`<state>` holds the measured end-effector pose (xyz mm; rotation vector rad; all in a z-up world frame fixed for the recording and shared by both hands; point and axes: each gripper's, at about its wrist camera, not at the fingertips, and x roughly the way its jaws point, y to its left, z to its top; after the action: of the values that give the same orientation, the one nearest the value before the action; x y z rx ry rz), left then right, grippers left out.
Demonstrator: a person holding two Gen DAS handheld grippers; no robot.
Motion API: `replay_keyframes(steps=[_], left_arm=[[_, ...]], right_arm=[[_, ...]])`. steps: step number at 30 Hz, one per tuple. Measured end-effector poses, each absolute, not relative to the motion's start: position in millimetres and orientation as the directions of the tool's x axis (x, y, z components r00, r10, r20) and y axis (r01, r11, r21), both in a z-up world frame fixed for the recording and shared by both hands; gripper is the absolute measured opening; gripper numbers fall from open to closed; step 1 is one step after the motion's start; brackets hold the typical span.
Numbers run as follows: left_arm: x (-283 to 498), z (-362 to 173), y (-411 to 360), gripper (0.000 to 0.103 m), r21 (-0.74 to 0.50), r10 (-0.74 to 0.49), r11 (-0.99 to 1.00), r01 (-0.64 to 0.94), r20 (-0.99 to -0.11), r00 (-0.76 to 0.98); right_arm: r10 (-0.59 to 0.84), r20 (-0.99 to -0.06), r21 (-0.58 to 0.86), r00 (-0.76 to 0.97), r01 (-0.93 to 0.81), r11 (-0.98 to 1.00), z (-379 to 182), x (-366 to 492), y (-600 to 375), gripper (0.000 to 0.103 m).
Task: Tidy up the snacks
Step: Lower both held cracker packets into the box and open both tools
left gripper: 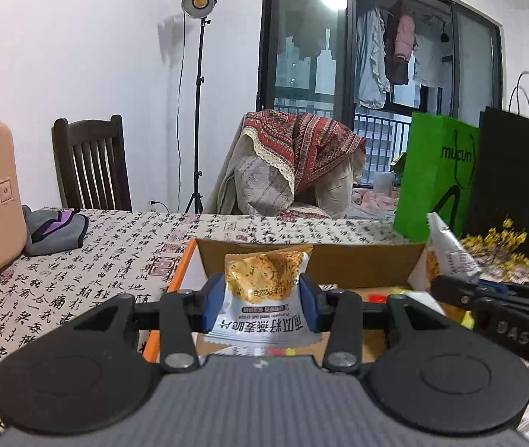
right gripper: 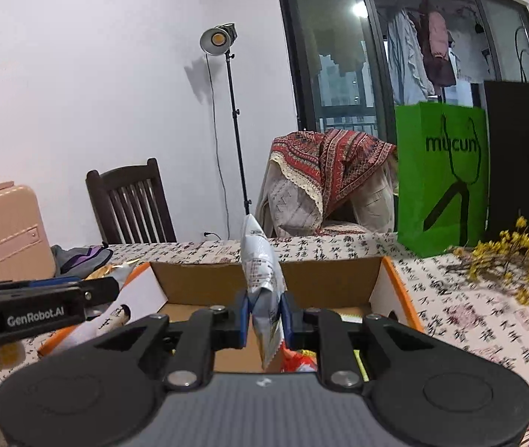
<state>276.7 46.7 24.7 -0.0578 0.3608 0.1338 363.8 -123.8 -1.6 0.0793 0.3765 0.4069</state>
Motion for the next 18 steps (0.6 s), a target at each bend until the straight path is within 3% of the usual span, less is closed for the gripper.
replay_keyframes(steps=[9,11,12,14,16,18], left_arm=[[275.6,12.5,48.7,0.047,-0.021,0.101,0.993,-0.116,-0.35,0.931],[272.2,12.7,48.2,0.061,-0.026,0.093,0.994,-0.108,-0.335,0.938],[271.0,13.5,48.0,0.067,-0.031,0.093,0.994,-0.109,-0.329,0.94],[267.7,15.4,48.6,0.093,-0.037,0.11,0.991,-0.128,-0.311,0.944],[264.7,17.0,50.7,0.103,-0.05,0.127,0.988,-0.148,-0.294,0.947],[262.9,19.1,52.9,0.103,-0.063,0.135,0.985,-0.159,-0.285,0.949]], right_arm=[[0.392,-0.363,0.149,0.845,-0.363,0.92,-14.3,366.9,-126.5,0.022],[0.382,-0.362,0.153,0.85,-0.351,0.924,-13.6,366.8,-128.1,0.031],[0.379,-0.359,0.153,0.853,-0.347,0.925,-13.3,366.2,-129.2,0.043],[0.38,-0.347,0.162,0.858,-0.344,0.925,-11.3,364.5,-131.6,0.064],[0.38,-0.331,0.173,0.864,-0.34,0.924,-9.8,362.7,-135.3,0.1],[0.382,-0.311,0.188,0.87,-0.338,0.922,-8.1,360.2,-139.0,0.103]])
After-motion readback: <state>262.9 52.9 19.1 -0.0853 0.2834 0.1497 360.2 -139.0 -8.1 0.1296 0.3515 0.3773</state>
